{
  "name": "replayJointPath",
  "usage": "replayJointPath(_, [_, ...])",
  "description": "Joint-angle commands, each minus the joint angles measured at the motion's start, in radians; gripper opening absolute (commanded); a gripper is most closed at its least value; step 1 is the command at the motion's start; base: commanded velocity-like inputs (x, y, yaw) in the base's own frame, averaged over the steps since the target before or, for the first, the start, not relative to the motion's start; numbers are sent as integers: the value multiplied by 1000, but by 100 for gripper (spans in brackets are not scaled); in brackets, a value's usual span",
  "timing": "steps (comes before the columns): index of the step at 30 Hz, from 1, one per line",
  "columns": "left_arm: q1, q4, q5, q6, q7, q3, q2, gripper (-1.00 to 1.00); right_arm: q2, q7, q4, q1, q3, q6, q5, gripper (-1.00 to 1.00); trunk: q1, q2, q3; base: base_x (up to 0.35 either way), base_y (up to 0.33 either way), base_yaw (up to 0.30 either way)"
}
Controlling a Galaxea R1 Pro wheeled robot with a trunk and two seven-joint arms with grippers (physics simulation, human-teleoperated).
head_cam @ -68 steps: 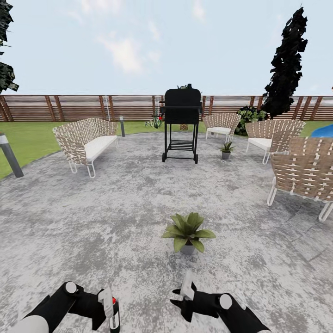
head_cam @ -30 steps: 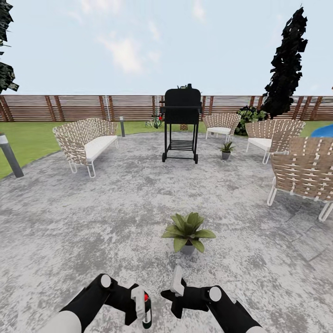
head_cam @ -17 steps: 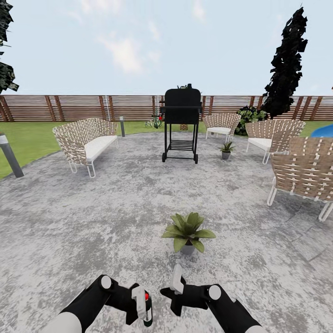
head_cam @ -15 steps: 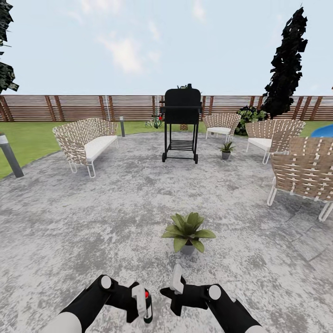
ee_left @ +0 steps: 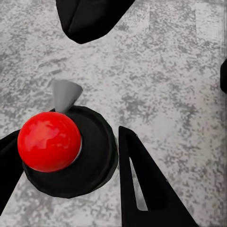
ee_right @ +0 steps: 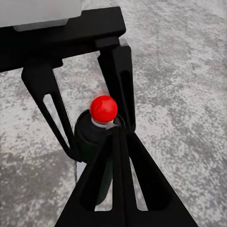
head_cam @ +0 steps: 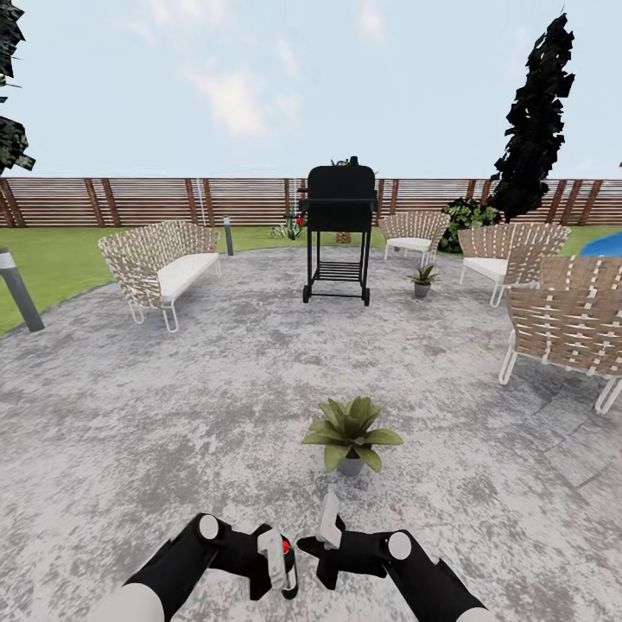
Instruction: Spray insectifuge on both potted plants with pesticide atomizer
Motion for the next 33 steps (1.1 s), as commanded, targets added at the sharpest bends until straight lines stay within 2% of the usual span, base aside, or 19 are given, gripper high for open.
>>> replayJointPath(1, [0, -1, -10, -11, -2, 1, -1, -100, 0, 0, -1, 0, -1, -6, 10, -100, 0, 0, -1, 0, 0, 0])
replayJointPath(17, [-2, -1, -9, -13, -8, 1, -22, -100, 0, 0, -1, 0, -1, -6, 10, -100, 0, 0, -1, 0, 0, 0])
replayJointPath(33, [-2, 0, -10, -13, -8, 2, -14, -100, 0, 0, -1, 0, -1, -6, 11, -100, 0, 0, -1, 0, 0, 0])
